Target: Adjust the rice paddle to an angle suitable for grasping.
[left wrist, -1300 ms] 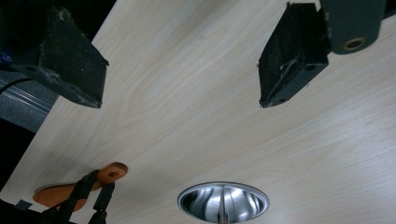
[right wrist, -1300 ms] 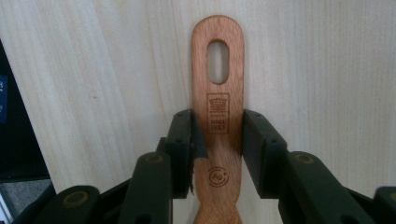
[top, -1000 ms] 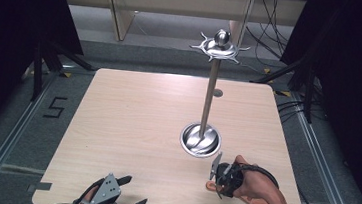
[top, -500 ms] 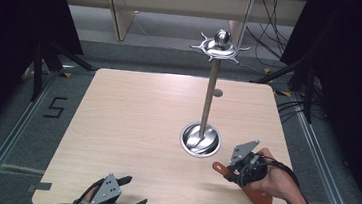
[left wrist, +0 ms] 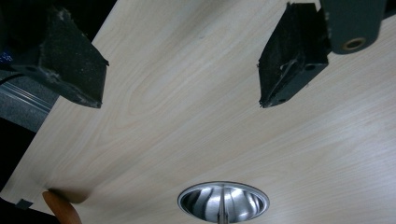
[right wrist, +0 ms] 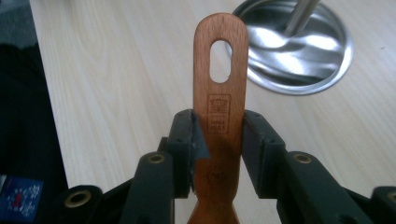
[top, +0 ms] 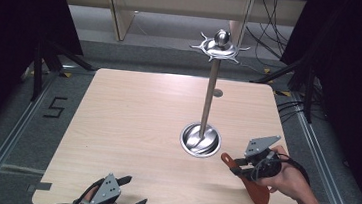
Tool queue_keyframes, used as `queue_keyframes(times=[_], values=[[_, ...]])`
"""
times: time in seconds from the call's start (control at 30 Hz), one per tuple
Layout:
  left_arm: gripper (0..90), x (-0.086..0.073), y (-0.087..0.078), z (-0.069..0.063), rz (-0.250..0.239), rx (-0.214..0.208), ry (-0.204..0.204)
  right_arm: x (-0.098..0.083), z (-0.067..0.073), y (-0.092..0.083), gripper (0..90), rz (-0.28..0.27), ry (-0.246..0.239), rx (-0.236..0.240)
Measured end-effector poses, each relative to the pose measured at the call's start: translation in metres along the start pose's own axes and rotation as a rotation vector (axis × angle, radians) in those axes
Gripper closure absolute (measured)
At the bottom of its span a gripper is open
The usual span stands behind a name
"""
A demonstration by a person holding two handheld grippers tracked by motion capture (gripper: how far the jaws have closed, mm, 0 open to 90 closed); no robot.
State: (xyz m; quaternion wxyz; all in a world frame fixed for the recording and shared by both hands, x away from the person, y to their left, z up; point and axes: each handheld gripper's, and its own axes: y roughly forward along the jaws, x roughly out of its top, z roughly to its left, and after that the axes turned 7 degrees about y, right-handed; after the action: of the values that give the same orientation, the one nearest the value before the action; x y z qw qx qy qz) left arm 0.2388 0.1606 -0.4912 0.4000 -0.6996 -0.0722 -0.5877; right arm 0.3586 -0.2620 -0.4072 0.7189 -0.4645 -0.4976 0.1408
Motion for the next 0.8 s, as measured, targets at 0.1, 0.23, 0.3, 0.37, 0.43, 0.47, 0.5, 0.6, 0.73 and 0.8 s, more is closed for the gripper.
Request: queue_keyframes(times=[0.1, 0.23, 0.3, 0.37, 0.43, 0.47, 0.5, 0.6, 0.73, 0.8], values=[[14.7, 0.000, -0.001, 0.001, -0.009, 0.000, -0.004, -0.004, -0.005, -0.008, 67.2, -0.040, 0.024, -0.008], [14.7, 0.000, 0.000, 0.000, -0.003, -0.003, -0.002, -0.004, -0.006, -0.016, 67.2, -0.062, 0.019, -0.012], [14.7, 0.000, 0.000, 0.000, -0.003, -0.002, -0.001, -0.004, -0.007, -0.018, 67.2, -0.081, 0.015, -0.015], [14.7, 0.000, 0.000, 0.001, -0.008, -0.001, 0.001, -0.004, -0.008, -0.022, 67.2, -0.100, 0.010, -0.015], [14.7, 0.000, 0.000, 0.001, -0.007, 0.000, -0.002, -0.004, -0.007, -0.026, 67.2, -0.115, 0.043, -0.016], [14.7, 0.000, 0.000, 0.001, -0.009, 0.000, -0.005, -0.004, -0.007, -0.027, 67.2, -0.113, 0.035, -0.009], [14.7, 0.000, 0.000, 0.001, -0.005, -0.001, -0.001, -0.004, -0.007, -0.029, 67.2, -0.121, 0.034, -0.016], [14.7, 0.000, 0.000, 0.001, -0.007, 0.000, -0.004, -0.003, -0.009, -0.034, 67.2, -0.162, 0.037, -0.021], [14.8, 0.000, 0.000, 0.001, -0.013, 0.000, -0.009, -0.003, -0.013, -0.039, 67.1, -0.214, 0.063, -0.023], [14.8, 0.000, 0.000, 0.001, -0.012, 0.001, -0.009, -0.003, -0.013, -0.040, 67.2, -0.223, 0.091, -0.026]])
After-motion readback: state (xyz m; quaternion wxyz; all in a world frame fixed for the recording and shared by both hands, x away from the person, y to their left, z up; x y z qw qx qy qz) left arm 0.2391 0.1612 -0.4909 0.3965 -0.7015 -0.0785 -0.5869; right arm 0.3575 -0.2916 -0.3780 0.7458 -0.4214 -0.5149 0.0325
